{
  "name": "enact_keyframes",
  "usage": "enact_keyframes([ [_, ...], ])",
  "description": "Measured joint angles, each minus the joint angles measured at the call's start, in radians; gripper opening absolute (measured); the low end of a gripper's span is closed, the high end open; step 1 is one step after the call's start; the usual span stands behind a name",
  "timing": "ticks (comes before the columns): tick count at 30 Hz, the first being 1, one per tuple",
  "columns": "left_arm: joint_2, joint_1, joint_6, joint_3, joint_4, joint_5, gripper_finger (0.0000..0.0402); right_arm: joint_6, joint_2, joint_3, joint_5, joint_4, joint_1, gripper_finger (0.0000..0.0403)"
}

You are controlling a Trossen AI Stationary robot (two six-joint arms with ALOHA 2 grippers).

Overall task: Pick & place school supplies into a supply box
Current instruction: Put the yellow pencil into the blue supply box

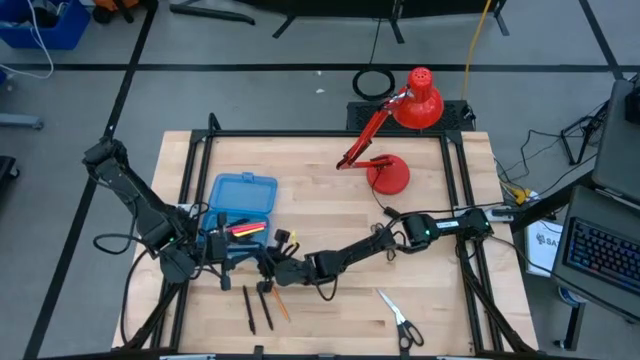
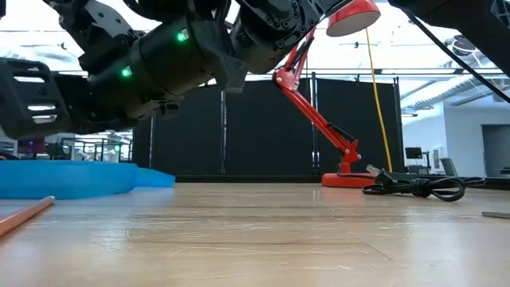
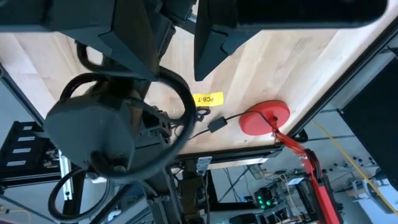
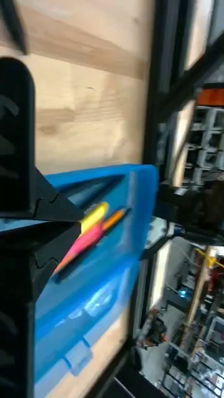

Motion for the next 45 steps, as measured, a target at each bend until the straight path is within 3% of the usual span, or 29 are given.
enact_keyframes([
  [5,0.0,-0.008,0.004,0.0,0.001,0.002,0.0106,0.096,0.0,0.0,0.009,-0.099,0.012,0.0032],
  [16,0.0,-0.007,0.026,0.0,-0.006,-0.001,0.0106,0.314,-0.007,0.0,0.007,-0.208,0.082,0.0154],
  [21,0.0,-0.007,0.026,0.0,-0.006,-0.001,0.0106,0.43,-0.028,0.001,-0.028,-0.311,0.122,0.019],
  [27,0.0,-0.007,0.023,0.0,-0.004,-0.001,0.0106,0.528,-0.03,0.0,-0.126,-0.367,0.142,0.0188],
  [45,0.0,-0.007,0.029,0.0,0.003,-0.001,0.0106,0.57,-0.035,0.005,-0.15,-0.62,0.14,0.0171],
])
